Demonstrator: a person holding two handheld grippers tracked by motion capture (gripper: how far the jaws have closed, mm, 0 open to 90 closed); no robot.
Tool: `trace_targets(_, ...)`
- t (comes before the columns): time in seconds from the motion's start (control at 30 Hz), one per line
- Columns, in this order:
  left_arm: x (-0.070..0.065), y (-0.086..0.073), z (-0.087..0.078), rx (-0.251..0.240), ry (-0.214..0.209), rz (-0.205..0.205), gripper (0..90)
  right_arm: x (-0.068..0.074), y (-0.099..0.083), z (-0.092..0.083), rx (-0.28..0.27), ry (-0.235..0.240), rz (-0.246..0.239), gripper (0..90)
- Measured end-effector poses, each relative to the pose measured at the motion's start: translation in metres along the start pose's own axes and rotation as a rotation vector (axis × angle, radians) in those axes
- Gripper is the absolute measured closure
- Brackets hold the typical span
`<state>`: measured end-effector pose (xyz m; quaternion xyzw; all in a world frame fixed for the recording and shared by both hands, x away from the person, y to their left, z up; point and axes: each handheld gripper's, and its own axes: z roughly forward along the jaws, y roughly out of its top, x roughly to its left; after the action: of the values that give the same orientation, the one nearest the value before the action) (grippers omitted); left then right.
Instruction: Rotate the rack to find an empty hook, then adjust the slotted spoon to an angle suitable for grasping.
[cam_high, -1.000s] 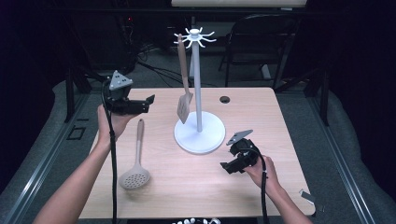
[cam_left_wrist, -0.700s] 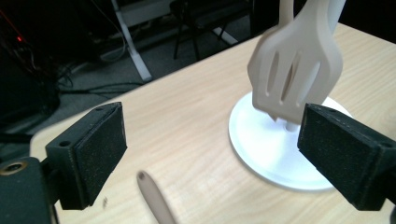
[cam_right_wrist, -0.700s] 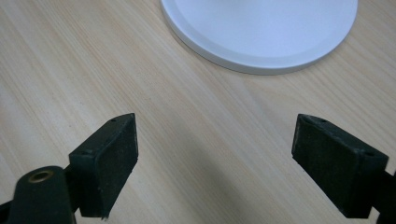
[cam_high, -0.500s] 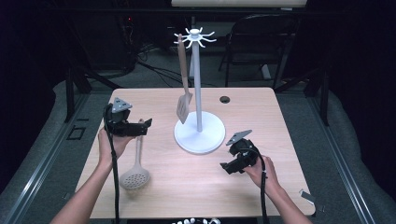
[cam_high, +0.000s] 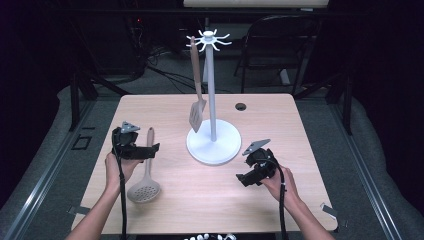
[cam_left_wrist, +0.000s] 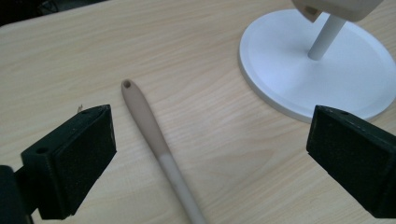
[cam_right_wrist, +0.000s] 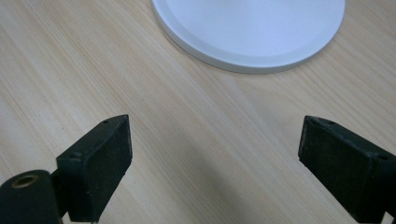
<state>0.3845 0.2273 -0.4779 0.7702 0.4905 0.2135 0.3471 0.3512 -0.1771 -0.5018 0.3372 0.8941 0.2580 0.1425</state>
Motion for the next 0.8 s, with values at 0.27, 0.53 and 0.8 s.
trace_targets(0.27, 0.003, -0.014, 0.025, 0.123, 0.036, -0.017, 11.0, 0.001, 0.001, 0.002, 0.009, 0.003, -0.009, 9.9)
trace_targets(0.53, 0.009, -0.021, 0.039, 0.194, 0.035, -0.048, 23.4, 0.001, -0.002, 0.001, 0.018, -0.004, -0.008, 10.5)
trace_targets(0.8, 0.013, -0.032, 0.057, 0.301, 0.023, -0.032, 45.2, 0.002, -0.001, 0.004, 0.031, -0.003, -0.012, 11.0)
